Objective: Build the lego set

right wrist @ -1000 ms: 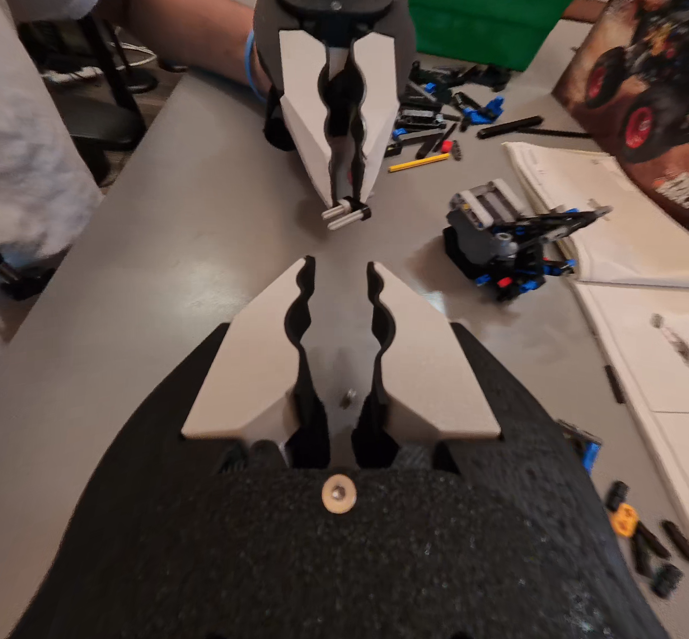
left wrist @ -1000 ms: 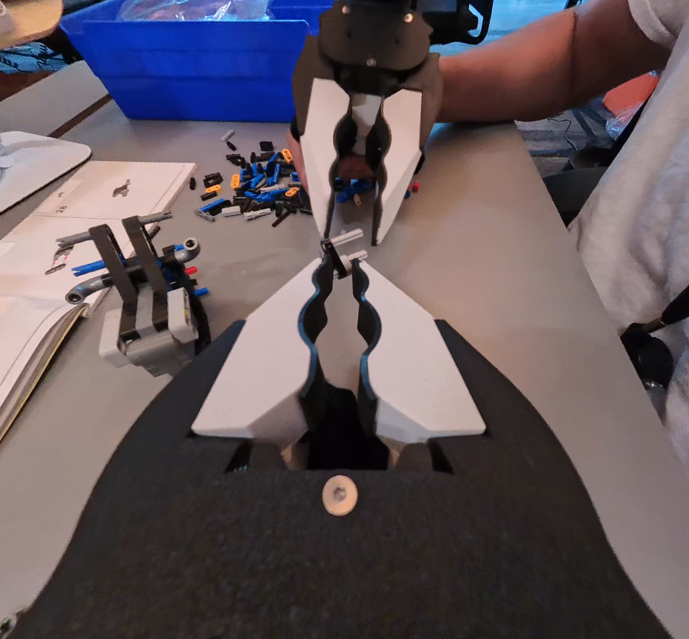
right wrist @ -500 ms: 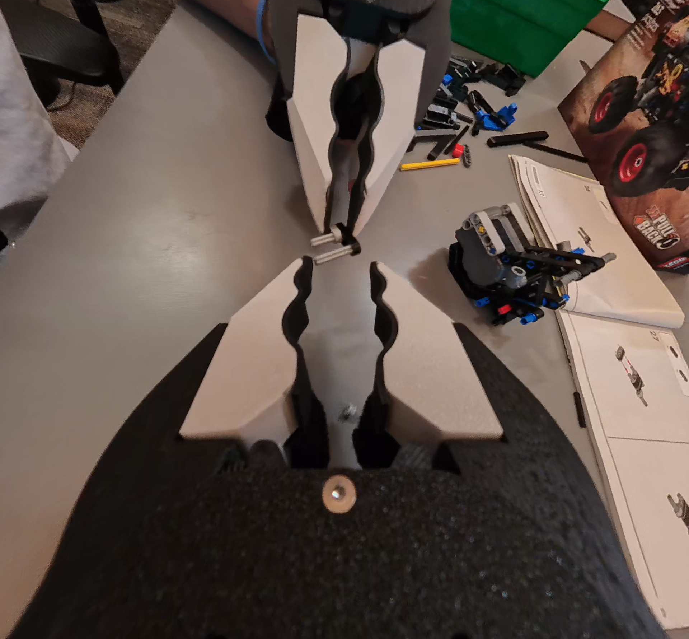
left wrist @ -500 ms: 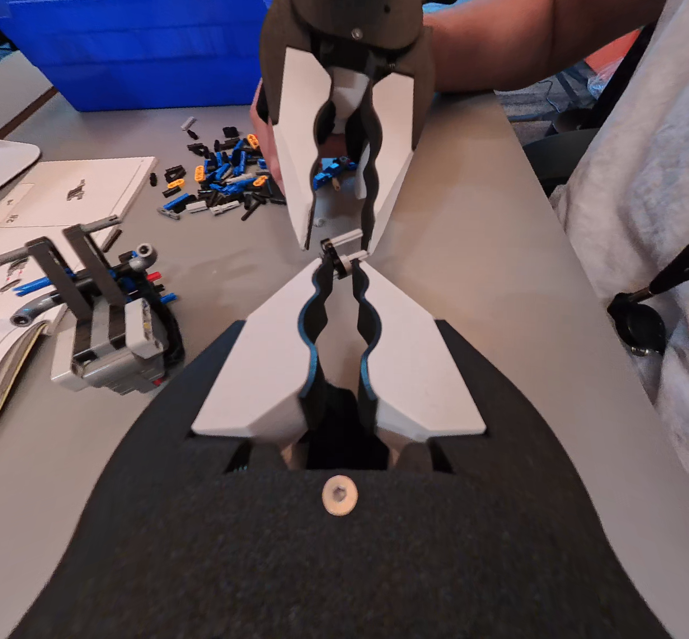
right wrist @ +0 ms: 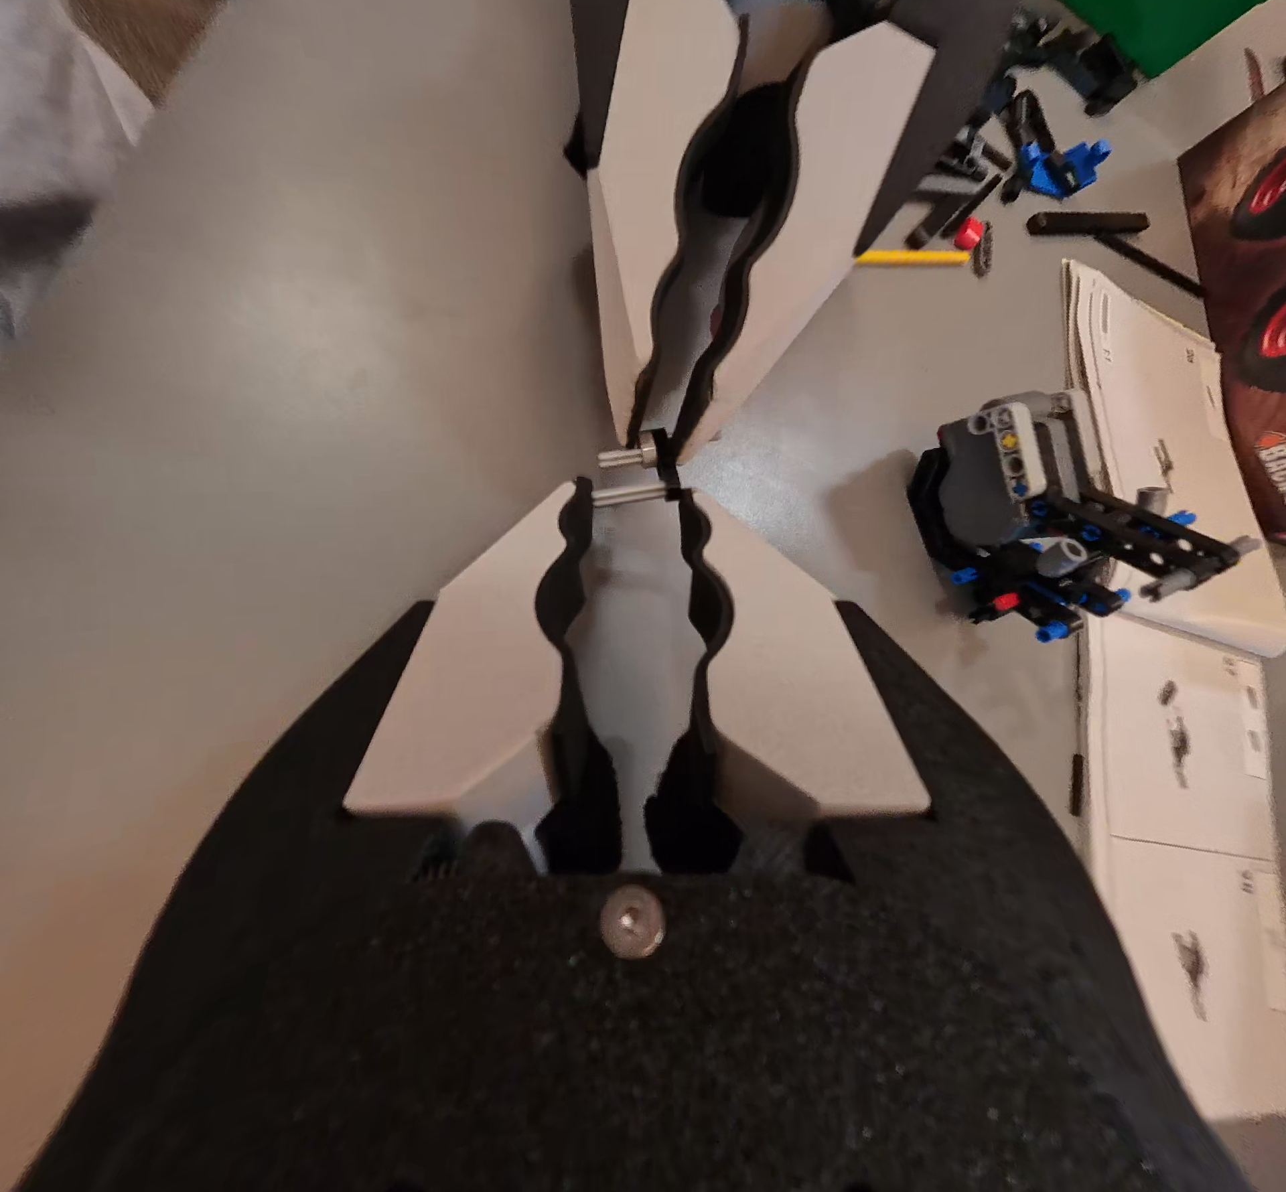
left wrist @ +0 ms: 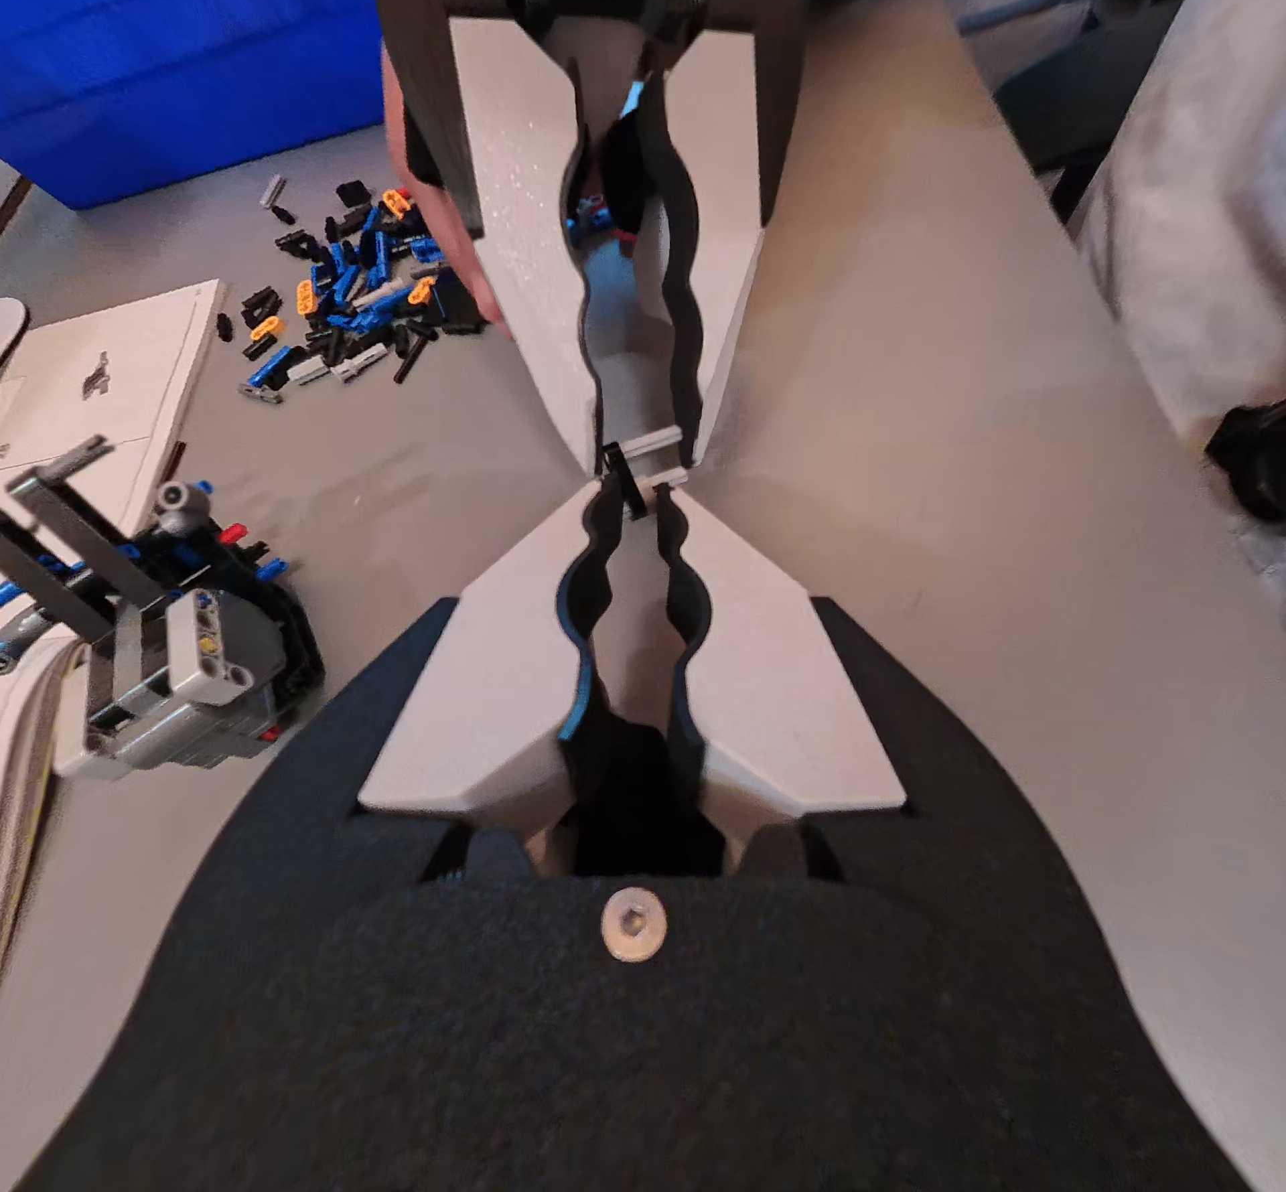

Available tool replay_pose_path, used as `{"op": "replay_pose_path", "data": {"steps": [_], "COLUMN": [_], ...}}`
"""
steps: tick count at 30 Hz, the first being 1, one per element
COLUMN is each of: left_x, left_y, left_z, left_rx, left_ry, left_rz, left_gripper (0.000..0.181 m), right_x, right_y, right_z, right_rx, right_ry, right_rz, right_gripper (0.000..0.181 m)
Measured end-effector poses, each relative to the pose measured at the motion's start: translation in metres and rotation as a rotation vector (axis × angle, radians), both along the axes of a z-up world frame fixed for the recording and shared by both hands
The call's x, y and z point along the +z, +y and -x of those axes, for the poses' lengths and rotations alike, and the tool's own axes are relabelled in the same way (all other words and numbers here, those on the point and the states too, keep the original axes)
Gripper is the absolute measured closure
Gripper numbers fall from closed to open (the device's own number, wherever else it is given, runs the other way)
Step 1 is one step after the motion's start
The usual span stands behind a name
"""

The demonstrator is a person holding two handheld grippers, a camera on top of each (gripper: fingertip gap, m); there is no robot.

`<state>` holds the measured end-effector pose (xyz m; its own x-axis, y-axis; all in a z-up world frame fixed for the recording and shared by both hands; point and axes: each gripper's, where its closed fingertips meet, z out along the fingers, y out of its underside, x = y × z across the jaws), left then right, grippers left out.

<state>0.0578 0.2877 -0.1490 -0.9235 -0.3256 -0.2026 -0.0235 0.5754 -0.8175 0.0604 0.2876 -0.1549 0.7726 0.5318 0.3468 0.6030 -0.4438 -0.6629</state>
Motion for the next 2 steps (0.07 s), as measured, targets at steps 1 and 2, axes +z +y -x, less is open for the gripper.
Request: {"op": "replay_pose_path", "data": {"steps": [1, 2], "left_x": [-0.0031, -0.0064], "left_y": [0.0001, -0.0002], "left_z": [-0.0005, -0.0004], "left_rx": [0.004, 0.004], "left_ry": [-0.014, -0.022], "left_rz": [-0.026, -0.050], "left_gripper": [0.173, 0.173], "right_x": [-0.0043, -0.0082], "right_y": [0.0000, -0.0007], "right_z": [-0.0015, -0.0019], "right_rx": [-0.006, -0.005], "right_ry": [-0.056, -0.104], "right_rz": [0.018, 0.036], "right_gripper": [0.157, 0.157]}}
